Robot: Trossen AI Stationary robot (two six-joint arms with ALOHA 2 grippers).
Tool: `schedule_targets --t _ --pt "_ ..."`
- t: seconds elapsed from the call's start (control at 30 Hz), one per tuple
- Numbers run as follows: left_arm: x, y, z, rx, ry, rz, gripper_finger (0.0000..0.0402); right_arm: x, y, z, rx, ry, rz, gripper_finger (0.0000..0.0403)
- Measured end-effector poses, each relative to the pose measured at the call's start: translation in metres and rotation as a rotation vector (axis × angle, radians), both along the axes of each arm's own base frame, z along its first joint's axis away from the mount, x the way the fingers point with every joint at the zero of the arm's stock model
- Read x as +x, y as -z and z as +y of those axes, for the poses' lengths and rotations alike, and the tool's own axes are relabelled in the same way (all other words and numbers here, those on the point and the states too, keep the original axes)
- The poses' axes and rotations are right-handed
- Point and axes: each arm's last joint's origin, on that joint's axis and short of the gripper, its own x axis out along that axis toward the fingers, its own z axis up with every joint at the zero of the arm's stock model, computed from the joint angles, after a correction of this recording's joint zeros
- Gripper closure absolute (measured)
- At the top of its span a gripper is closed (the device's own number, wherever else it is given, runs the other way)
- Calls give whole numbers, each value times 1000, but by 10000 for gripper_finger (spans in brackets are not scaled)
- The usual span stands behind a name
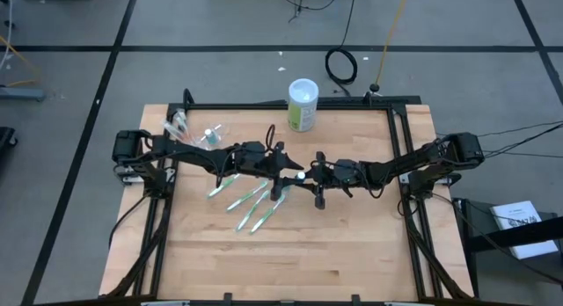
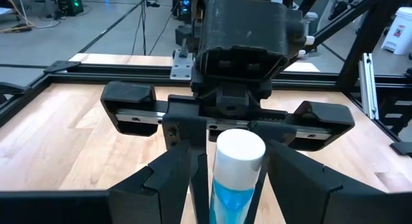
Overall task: Pick & Place toothbrushing station
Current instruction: Put the blue mouthwash into the middle section of the transparent organizer
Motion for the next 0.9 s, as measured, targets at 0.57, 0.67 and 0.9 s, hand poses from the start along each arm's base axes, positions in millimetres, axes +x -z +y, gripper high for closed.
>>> schedule_targets --t 0.57,0.67,0.9 --pt "0 0 0 -23 0 1 202 0 0 0 0 1 1 312" --pt "-2 1 0 -77 -12 32 202 0 0 0 1 1 4 312" --pt "-3 -2 1 -97 -28 33 202 0 0 0 1 1 5 312"
